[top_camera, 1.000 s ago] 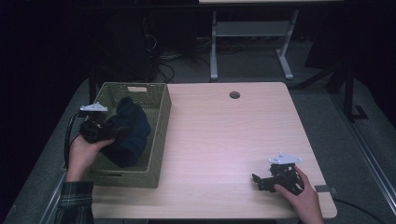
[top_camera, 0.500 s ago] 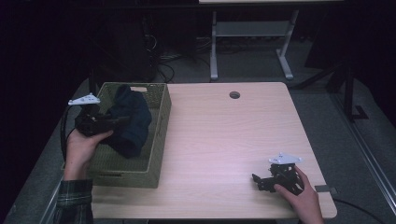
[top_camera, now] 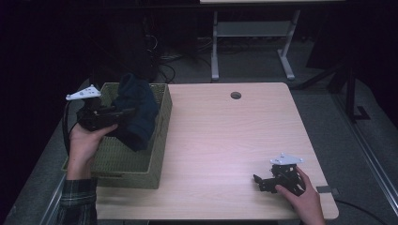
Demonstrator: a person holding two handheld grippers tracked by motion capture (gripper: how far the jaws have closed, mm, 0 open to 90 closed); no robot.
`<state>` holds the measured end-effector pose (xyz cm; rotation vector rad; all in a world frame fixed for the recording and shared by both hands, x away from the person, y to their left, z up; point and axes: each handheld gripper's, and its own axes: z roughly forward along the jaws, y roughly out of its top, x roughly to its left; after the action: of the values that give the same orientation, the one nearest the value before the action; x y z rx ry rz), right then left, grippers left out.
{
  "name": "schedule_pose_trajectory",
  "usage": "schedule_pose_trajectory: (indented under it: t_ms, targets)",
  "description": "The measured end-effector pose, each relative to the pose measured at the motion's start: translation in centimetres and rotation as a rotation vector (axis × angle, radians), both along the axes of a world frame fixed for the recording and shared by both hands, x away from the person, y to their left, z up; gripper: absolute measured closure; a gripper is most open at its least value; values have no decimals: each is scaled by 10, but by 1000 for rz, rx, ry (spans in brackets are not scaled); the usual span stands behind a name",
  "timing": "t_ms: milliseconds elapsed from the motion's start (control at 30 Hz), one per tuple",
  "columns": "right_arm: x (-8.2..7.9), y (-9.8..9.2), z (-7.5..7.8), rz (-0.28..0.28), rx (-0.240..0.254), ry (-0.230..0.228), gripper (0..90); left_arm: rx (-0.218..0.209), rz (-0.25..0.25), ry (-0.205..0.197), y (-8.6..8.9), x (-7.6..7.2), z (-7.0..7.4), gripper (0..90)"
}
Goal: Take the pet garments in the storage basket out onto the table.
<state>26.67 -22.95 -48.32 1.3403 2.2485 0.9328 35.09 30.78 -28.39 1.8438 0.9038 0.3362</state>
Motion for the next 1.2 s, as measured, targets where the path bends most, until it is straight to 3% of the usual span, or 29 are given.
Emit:
schedule_pose_trajectory:
  t_ms: [500, 1200]
  targets:
    - [0, 0, 0, -1, 0, 0, 0, -27, -50, -35, -28, 5, 16, 654]
    - [0, 0, 0, -1, 0, 1, 0, -43, -150, -64, -86, 20, 31, 655]
